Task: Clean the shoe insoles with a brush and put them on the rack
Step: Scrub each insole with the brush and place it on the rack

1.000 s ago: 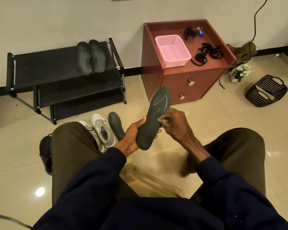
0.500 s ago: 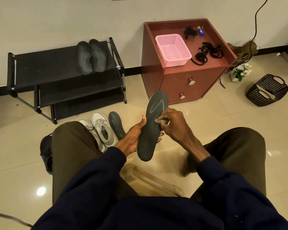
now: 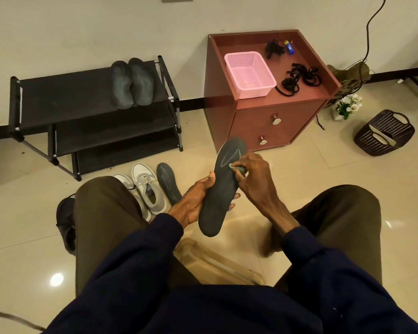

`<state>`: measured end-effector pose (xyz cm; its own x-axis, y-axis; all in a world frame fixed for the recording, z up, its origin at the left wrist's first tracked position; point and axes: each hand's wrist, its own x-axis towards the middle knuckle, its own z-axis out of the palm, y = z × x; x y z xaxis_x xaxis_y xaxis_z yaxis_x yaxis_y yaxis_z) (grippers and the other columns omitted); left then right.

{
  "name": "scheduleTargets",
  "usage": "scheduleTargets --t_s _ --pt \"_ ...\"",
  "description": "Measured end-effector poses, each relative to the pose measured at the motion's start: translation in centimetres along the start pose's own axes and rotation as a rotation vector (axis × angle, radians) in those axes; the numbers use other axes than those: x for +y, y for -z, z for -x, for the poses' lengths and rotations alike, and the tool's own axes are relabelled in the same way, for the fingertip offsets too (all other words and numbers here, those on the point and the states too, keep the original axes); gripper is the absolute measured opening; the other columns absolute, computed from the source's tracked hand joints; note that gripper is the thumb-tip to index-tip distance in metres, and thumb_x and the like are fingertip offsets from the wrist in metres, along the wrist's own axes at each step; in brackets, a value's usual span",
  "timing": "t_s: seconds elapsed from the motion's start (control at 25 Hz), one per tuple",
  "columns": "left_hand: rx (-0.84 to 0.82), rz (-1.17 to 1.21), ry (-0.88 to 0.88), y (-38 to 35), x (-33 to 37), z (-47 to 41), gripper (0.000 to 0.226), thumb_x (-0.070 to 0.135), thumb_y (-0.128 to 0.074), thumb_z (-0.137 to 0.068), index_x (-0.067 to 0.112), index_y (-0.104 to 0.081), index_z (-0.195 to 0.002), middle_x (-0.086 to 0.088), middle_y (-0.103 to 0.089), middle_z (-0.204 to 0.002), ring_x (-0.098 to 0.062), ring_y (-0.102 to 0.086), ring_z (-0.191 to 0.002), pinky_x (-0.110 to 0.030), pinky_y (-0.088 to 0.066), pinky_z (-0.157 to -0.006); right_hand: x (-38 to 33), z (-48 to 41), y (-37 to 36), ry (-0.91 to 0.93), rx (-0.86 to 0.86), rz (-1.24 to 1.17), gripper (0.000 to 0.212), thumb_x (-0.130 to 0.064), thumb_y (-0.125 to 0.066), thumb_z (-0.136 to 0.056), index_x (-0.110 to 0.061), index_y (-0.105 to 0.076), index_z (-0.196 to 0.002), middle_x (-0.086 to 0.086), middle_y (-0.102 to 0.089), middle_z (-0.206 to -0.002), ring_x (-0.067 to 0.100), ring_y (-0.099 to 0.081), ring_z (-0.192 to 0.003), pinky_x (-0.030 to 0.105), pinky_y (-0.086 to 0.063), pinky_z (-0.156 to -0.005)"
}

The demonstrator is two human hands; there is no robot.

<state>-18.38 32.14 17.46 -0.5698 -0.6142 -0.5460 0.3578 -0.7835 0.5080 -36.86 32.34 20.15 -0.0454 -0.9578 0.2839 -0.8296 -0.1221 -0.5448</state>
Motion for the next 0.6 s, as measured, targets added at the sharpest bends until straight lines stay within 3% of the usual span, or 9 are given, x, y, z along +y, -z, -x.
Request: scheduleTargets --t_s 0.08,0.12,0.24,0.28,0.48,0.52,0.6 --pt "-0.010 -0.021 0.013 0.0 -0.1 0.1 0.050 0.043 -0.041 -0.108 0.009 -0.054 -0.142 -0.024 -0.062 -0.137 -0.042 -0.065 -0.117 -0.058 -0.053 -0.097 0.3 0.3 0.0 -0.055 0.032 0.004 0.019 -0.005 -0.079 -0.084 -0.010 -0.079 -0.102 0.006 -0.070 -0.098 0.019 -0.062 -0.091 0.039 -0.057 -0.080" --pt "-0.005 -0.018 0.011 -0.2 0.0 0.3 0.046 0.042 -0.042 -0.108 0.010 -0.058 -0.137 -0.022 -0.066 -0.131 -0.039 -0.068 -0.111 -0.056 -0.057 -0.093 -0.2 0.7 0.0 -0.038 -0.030 -0.045 0.019 -0.005 -0.079 -0.084 -0.011 -0.079 -0.102 0.004 -0.070 -0.098 0.017 -0.062 -0.089 0.037 -0.058 -0.078" --pt "0.044 0.000 -0.027 -0.6 0.4 0.5 0.039 0.040 -0.044 -0.107 0.011 -0.067 -0.120 -0.016 -0.073 -0.109 -0.027 -0.074 -0.086 -0.046 -0.064 -0.076 -2.4 1.7 0.1 0.074 -0.403 -0.177 0.017 -0.005 -0.081 -0.083 -0.014 -0.082 -0.098 0.000 -0.070 -0.095 0.012 -0.064 -0.082 0.028 -0.059 -0.073" --pt "0.055 0.004 -0.039 -0.5 0.5 0.5 0.039 0.040 -0.044 -0.107 0.011 -0.067 -0.121 -0.016 -0.072 -0.111 -0.027 -0.074 -0.086 -0.045 -0.063 -0.077 -2.4 1.5 0.1 0.090 -0.414 -0.158 0.018 -0.004 -0.081 -0.081 -0.014 -0.082 -0.096 0.001 -0.070 -0.094 0.012 -0.064 -0.081 0.029 -0.060 -0.073" --pt "-0.027 -0.023 -0.011 0.2 0.2 0.1 0.054 0.046 -0.039 -0.108 0.010 -0.051 -0.146 -0.021 -0.058 -0.143 -0.041 -0.062 -0.122 -0.054 -0.053 -0.097 1.1 -0.2 0.8 -0.093 0.006 0.043 0.017 -0.002 -0.080 -0.081 -0.011 -0.081 -0.096 0.006 -0.072 -0.092 0.017 -0.062 -0.082 0.040 -0.058 -0.075" --pt "-0.019 -0.026 -0.013 0.2 0.2 0.1 0.053 0.046 -0.040 -0.108 0.010 -0.052 -0.145 -0.021 -0.059 -0.141 -0.040 -0.063 -0.121 -0.053 -0.055 -0.096 0.9 0.0 0.9 -0.103 0.009 -0.002 0.017 -0.002 -0.080 -0.081 -0.011 -0.081 -0.096 0.005 -0.072 -0.091 0.016 -0.062 -0.081 0.038 -0.059 -0.073" --pt "0.022 -0.020 -0.029 -0.1 0.5 0.4 0.045 0.042 -0.042 -0.108 0.010 -0.061 -0.133 -0.019 -0.070 -0.124 -0.034 -0.071 -0.104 -0.049 -0.061 -0.086 -1.3 1.1 0.6 -0.051 -0.173 -0.149 0.017 -0.003 -0.081 -0.081 -0.012 -0.082 -0.095 0.002 -0.071 -0.091 0.011 -0.063 -0.079 0.027 -0.058 -0.070"
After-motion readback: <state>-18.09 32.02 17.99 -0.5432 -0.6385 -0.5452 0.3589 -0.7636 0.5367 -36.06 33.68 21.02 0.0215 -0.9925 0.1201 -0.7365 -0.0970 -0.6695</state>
